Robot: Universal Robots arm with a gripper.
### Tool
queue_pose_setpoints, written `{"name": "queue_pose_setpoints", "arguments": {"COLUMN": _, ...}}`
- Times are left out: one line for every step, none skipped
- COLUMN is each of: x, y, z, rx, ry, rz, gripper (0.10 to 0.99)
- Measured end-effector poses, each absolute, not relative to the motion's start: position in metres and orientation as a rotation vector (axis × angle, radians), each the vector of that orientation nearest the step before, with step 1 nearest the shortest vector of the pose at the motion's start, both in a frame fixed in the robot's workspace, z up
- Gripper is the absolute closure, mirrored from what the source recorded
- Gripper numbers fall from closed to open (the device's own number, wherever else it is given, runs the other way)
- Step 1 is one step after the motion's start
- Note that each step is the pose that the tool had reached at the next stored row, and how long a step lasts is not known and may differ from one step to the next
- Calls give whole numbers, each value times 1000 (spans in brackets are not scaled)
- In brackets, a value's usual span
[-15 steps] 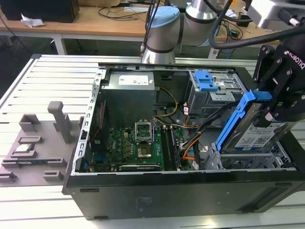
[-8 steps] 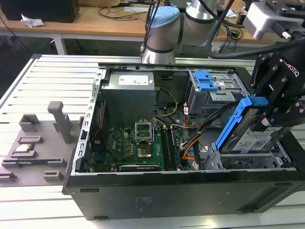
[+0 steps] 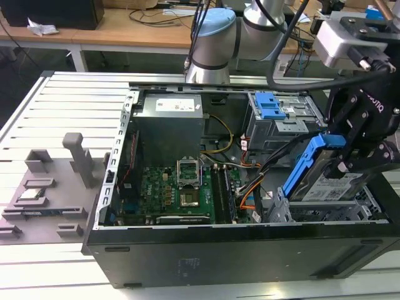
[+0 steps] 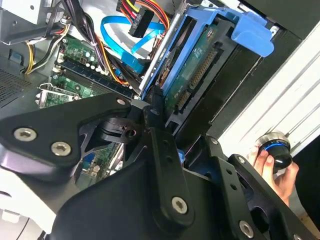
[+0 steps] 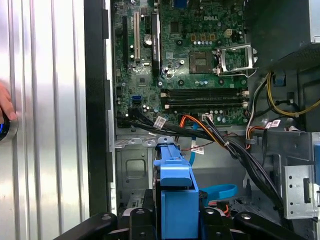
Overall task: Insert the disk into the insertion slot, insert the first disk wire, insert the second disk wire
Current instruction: 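Insert the disk into the insertion slot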
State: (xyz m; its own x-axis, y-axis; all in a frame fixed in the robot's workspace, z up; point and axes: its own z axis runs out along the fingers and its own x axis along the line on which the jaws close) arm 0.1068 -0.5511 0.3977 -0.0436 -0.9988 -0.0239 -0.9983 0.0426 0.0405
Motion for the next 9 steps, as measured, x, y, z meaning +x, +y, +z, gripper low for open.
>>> {"name": "queue_pose_setpoints", "arguments": {"x": 107, "y": -551, "z": 397, "rx": 2165, "ry": -2260, "rz": -72, "gripper": 722}}
{"name": "queue_pose_setpoints", "arguments": {"x": 107, "y": -551, "z": 395, "rx": 2165, "ry": -2260, "rz": -72, "gripper": 722}}
{"name": "queue_pose_setpoints", "arguments": {"x": 107, "y": -551, "z": 394, "rx": 2165, "ry": -2260, "rz": -72, "gripper": 722}}
{"name": "queue_pose_setpoints", "arguments": {"x": 107, "y": -551, "z": 393, "rx": 2165, "ry": -2260, "rz": -72, "gripper": 722}}
{"name": "queue_pose_setpoints", "arguments": {"x": 107, "y": -551, "z": 392, "rx": 2165, "ry": -2260, "rz": -72, "gripper": 722}}
{"name": "queue_pose_setpoints", "arguments": {"x": 107, "y": -551, "z": 392, "rx": 2165, "ry": -2260, "rz": -71, "gripper": 722}}
{"name": "queue_pose_setpoints", "arguments": {"x": 107, "y": -551, "z": 392, "rx": 2165, "ry": -2260, "rz": -71, "gripper": 722}}
{"name": "queue_pose_setpoints", "arguments": {"x": 107, "y": -551, "z": 392, "rx": 2165, "ry": -2260, "rz": -71, "gripper": 722}}
{"name": "queue_pose_setpoints", "arguments": {"x": 107, "y": -551, "z": 392, "rx": 2165, "ry": -2260, "rz": -71, "gripper": 722}}
